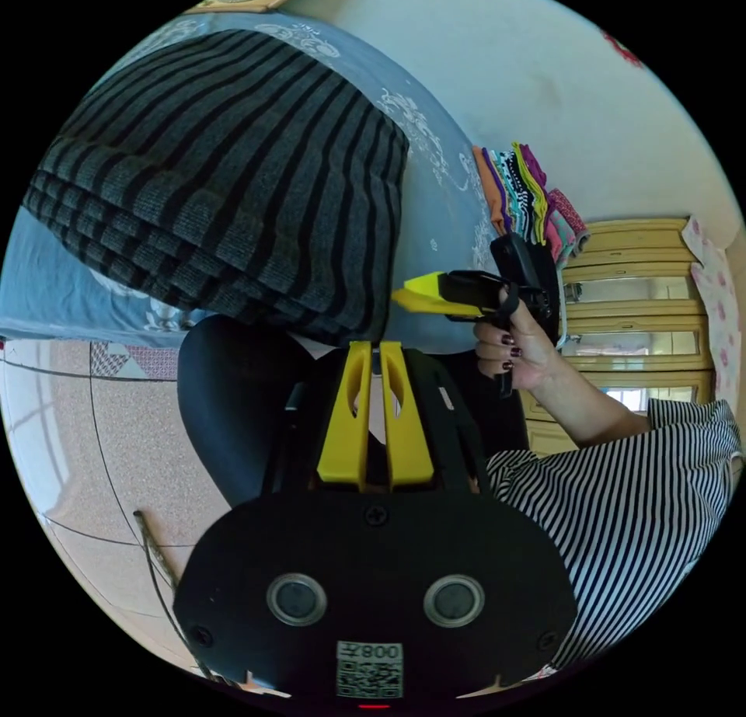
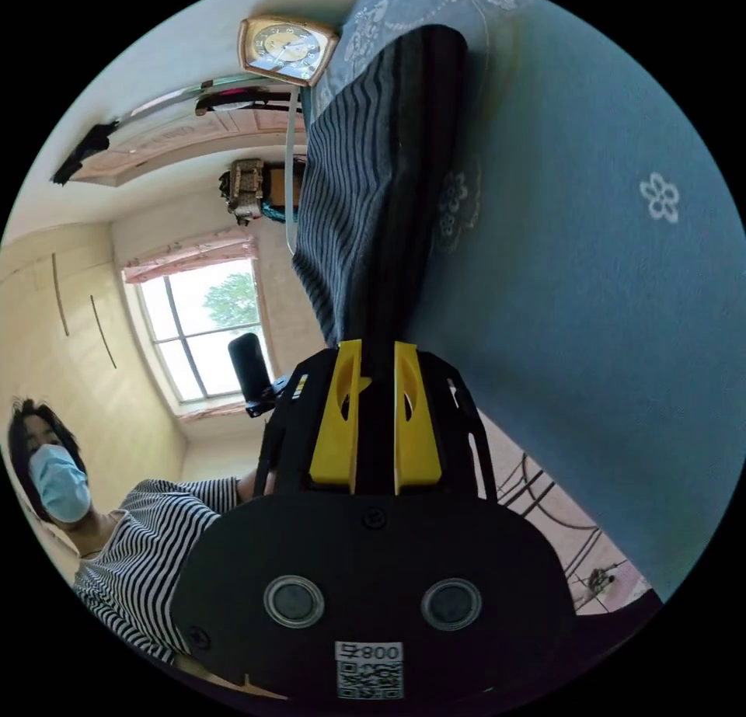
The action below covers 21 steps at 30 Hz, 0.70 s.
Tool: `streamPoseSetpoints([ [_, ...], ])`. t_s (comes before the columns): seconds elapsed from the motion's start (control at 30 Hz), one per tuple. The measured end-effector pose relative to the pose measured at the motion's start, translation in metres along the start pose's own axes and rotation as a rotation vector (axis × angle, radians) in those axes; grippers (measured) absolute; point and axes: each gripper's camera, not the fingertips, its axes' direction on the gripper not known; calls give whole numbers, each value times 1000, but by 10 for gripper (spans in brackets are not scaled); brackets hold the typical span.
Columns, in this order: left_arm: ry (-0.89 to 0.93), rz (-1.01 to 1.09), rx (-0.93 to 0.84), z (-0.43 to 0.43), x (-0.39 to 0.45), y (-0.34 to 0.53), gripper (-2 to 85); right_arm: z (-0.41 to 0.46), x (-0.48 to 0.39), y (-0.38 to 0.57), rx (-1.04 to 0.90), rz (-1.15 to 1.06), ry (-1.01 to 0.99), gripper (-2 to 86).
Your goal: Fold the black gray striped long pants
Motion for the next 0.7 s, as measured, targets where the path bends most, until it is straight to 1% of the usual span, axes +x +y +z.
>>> streamPoseSetpoints([
  [0.23, 42, 52, 64, 12, -8, 11, 17, 15, 38, 11, -15, 52, -117, 124],
  [0.5, 48, 94, 98, 33, -21, 24, 14, 31, 61, 12, 0, 86, -209, 140],
  [0.7, 57, 105, 116, 52, -38, 36, 13, 54, 69, 3, -3, 98, -242, 145],
])
